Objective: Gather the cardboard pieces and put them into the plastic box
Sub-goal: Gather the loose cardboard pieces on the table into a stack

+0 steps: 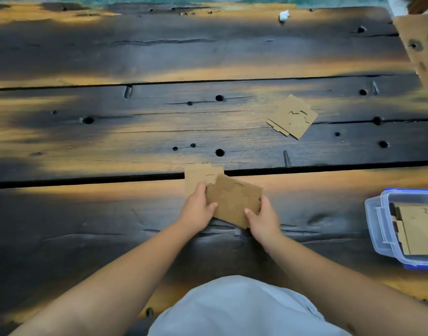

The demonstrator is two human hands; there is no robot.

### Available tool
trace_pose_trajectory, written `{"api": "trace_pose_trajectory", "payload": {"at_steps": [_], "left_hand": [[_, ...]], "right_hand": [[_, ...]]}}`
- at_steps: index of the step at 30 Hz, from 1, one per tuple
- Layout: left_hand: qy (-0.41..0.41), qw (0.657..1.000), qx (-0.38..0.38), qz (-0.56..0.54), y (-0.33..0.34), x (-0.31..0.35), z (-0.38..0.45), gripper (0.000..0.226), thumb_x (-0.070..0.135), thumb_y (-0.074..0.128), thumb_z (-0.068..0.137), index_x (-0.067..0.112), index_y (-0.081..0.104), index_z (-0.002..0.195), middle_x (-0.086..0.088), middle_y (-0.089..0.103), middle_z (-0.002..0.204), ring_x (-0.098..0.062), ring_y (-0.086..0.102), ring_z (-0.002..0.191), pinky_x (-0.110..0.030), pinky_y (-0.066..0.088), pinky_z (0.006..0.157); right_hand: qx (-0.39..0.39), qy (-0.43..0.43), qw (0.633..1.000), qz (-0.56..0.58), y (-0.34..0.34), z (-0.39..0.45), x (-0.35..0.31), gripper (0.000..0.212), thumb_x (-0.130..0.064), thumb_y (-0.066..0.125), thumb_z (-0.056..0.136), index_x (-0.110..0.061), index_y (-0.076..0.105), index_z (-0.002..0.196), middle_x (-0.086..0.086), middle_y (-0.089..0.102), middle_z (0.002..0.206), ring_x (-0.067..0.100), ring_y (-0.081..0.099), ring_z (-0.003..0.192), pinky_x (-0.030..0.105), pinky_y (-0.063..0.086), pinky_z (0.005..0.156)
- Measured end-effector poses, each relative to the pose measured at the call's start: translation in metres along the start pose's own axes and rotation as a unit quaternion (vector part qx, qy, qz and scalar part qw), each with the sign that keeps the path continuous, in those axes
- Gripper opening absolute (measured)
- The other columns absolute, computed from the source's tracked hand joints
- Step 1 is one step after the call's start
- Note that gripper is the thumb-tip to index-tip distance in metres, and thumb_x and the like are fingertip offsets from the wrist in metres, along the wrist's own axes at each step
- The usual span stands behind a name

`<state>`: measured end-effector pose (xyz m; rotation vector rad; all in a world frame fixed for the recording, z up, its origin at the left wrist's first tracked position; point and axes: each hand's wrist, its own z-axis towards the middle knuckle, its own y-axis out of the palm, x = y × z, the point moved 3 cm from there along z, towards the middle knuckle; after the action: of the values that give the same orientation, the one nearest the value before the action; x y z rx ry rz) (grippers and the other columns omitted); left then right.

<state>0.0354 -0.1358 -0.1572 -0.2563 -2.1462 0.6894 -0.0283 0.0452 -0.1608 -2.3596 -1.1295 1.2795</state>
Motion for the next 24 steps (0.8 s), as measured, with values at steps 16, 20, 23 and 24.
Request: {"api": "trace_pose_trajectory", "payload": {"at_steps": [16, 20, 23, 24], "left_hand": [[0.057, 0.995, 0.029, 0.079, 0.035, -0.001, -0.038, 0.021, 0.029, 0.05, 0.096, 0.021, 0.042, 0.114, -0.003, 0.062, 0.106, -0.025, 0.06, 0.096, -0.037, 0.05, 0.079], [0.047, 0.996, 0.029, 0.072, 0.022, 0.004, -0.024, 0.032, 0.026, 0.049, 0.097, 0.021, 0.038, 0.126, -0.007, 0.062, 0.112, -0.031, 0.06, 0.103, -0.038, 0.048, 0.08], [0.033, 0.998, 0.026, 0.051, 0.001, 0.008, -0.002, 0.046, 0.021, 0.053, 0.095, 0.017, 0.036, 0.137, -0.01, 0.058, 0.129, -0.031, 0.055, 0.116, -0.04, 0.045, 0.096], [0.042, 0.997, 0.019, 0.06, -0.007, 0.01, 0.007, 0.045, 0.02, 0.054, 0.094, 0.015, 0.038, 0.136, -0.011, 0.057, 0.13, -0.03, 0.054, 0.118, -0.037, 0.043, 0.097]], "right_hand": [[-0.059, -0.15, 0.973, -0.162, -0.038, -0.001, 0.01, 0.019, -0.021, 0.064, 0.091, -0.023, 0.045, 0.094, -0.005, 0.059, 0.088, 0.022, 0.06, 0.084, 0.029, 0.04, 0.067], [-0.079, -0.133, 0.979, -0.134, -0.032, 0.009, 0.006, 0.023, -0.023, 0.065, 0.091, -0.021, 0.054, 0.111, -0.004, 0.063, 0.099, 0.023, 0.062, 0.095, 0.028, 0.043, 0.075], [-0.069, -0.081, 0.991, -0.084, -0.014, 0.011, 0.001, 0.037, -0.024, 0.067, 0.089, -0.016, 0.054, 0.123, 0.005, 0.065, 0.114, 0.026, 0.06, 0.106, 0.035, 0.049, 0.089], [-0.068, -0.062, 0.994, -0.053, -0.005, 0.01, -0.001, 0.042, -0.023, 0.068, 0.089, -0.015, 0.053, 0.127, 0.006, 0.064, 0.119, 0.026, 0.059, 0.109, 0.036, 0.048, 0.093]]}}
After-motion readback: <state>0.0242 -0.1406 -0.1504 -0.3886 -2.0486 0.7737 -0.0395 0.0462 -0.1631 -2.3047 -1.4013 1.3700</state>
